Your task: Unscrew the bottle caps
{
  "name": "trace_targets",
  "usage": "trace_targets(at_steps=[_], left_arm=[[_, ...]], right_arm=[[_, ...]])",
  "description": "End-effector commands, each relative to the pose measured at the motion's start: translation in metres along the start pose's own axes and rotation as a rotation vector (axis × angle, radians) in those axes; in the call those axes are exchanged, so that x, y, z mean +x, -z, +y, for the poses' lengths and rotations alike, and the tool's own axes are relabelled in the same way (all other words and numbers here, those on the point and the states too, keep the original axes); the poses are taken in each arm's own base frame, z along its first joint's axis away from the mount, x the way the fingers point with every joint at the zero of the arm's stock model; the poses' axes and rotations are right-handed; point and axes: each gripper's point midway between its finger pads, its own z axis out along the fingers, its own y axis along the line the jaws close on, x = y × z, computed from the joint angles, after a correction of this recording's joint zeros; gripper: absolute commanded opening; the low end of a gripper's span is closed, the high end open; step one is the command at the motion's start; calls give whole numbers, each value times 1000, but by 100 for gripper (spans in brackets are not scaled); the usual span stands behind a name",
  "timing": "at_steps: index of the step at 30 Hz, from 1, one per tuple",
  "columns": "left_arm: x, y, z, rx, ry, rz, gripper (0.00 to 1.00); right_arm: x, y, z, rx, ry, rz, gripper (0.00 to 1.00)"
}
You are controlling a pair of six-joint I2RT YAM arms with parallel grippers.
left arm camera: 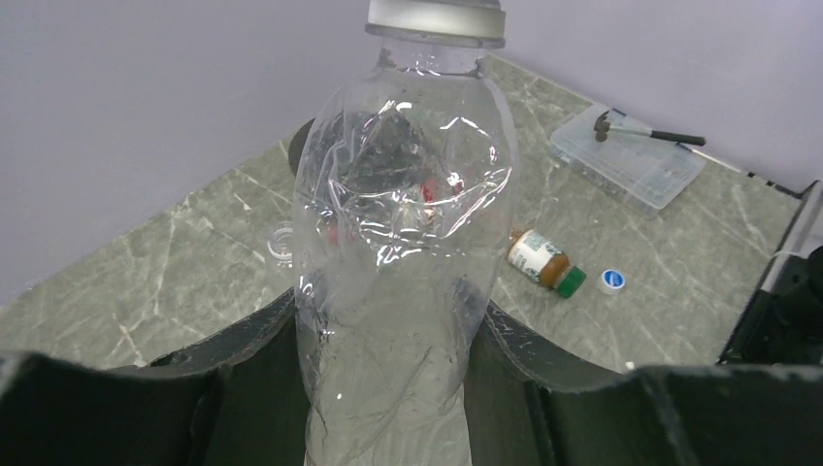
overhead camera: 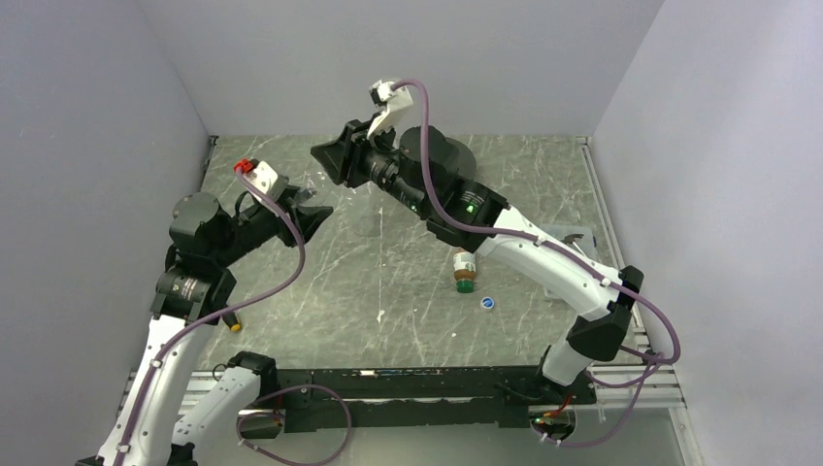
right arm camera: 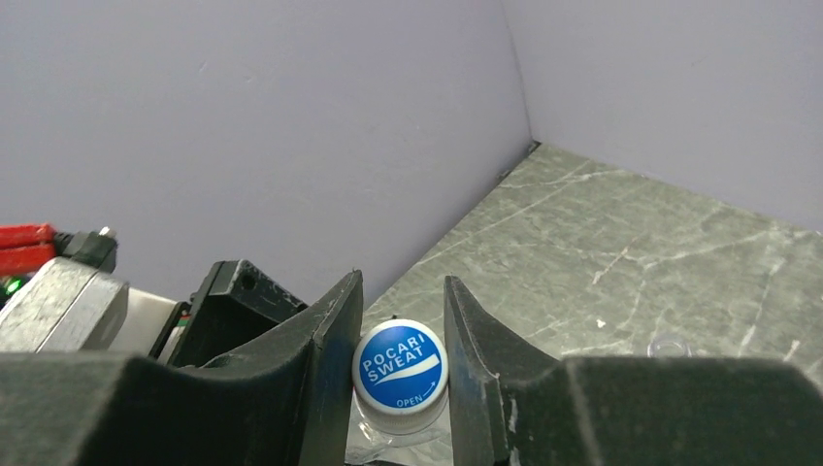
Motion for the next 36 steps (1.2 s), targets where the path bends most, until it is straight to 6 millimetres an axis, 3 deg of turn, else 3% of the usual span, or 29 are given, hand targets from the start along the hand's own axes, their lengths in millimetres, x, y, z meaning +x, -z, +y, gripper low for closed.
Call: trace_targets(at_steps=[1, 8, 12, 18, 21, 22, 24, 25, 30, 36], left_arm=[[-41, 5, -27, 123, 59, -100, 48], [-57, 17, -81, 446, 147, -97, 46], [-61, 24, -99, 582, 189, -81, 45], [-61, 24, -101, 611, 194, -72, 45], [-54, 20, -93, 552, 162, -65, 46], [-50, 18, -87, 511, 153, -56, 46], [-43, 11, -72, 411, 106, -54, 47], [-39, 8, -64, 365, 79, -51, 47], [-24, -2, -24, 156, -29, -29, 48], [-24, -3, -4, 46, -72, -48, 47]], right_arm=[[-35, 21, 49, -278, 44, -38, 0], [-45, 79, 79, -749, 65, 41, 0], [-48, 107, 92, -875, 119, 16, 0], [-47, 110, 89, -863, 150, -3, 0], [-62, 87, 60, -621, 127, -49, 67], [-70, 81, 49, -535, 112, -76, 80], [-82, 77, 34, -410, 93, -125, 94], [-87, 77, 30, -363, 87, -151, 99], [-73, 62, 20, -122, 113, -113, 100], [-47, 41, -2, 58, 81, -26, 93]])
